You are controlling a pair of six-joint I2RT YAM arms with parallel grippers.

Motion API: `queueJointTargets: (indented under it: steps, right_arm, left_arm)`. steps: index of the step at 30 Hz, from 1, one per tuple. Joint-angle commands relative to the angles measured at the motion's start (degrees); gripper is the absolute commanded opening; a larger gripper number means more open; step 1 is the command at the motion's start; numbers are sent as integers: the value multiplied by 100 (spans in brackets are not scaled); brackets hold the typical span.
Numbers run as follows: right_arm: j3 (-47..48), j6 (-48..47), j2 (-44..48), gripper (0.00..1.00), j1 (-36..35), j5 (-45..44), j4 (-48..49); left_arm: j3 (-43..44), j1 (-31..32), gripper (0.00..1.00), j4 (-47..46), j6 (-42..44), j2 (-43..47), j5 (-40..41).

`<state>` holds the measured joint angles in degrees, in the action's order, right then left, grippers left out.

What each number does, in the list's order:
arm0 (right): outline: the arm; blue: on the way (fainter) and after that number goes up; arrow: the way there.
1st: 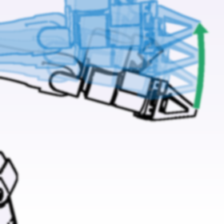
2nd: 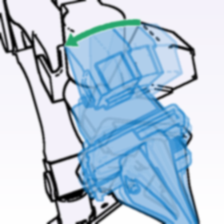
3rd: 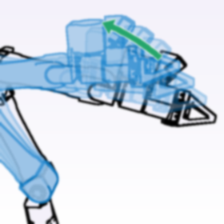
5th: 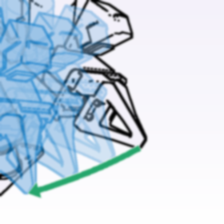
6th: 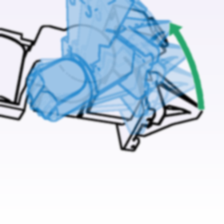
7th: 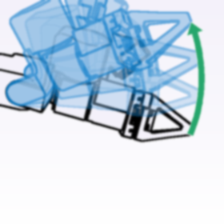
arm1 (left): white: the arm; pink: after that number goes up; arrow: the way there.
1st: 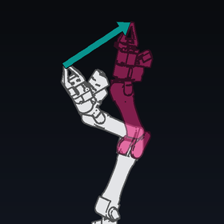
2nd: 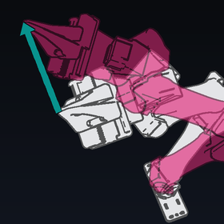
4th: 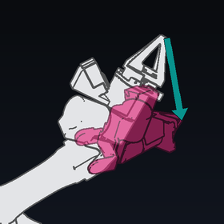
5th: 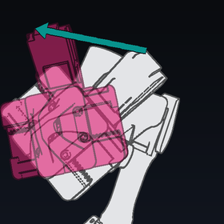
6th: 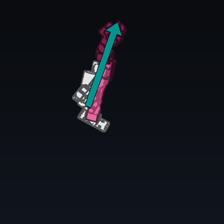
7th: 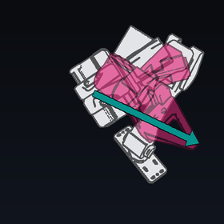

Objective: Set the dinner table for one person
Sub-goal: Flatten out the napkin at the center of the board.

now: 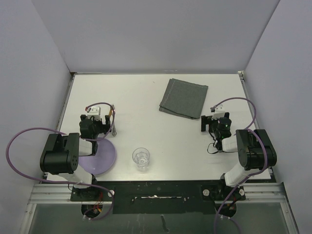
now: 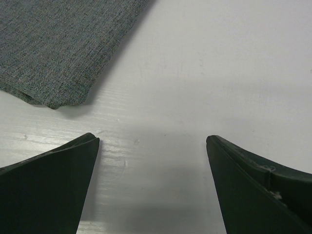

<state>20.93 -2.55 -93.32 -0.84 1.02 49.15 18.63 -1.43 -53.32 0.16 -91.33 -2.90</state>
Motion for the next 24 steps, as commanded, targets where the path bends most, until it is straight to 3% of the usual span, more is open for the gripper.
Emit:
queueJointTargets:
  steps: [1, 10, 12, 17, 24]
  right_arm:
    - [166, -43, 24, 98, -39, -75, 271]
    - [138, -56, 32, 98, -106, -234, 331]
    - [186, 48, 242, 98, -393, -1448, 141]
    - [1318, 43, 1161, 98, -995, -2742, -2099]
    - [3337, 301, 1834, 98, -1300, -1554, -4688]
  left_arm:
    - [167, 20, 98, -210, -8, -60, -44]
    - [167, 20, 98, -205, -7, -60, -44]
    - [166, 20, 98, -206, -8, -60, -44]
    - [166, 27, 98, -206, -8, -60, -40]
    - [167, 29, 98, -205, -4, -60, -36]
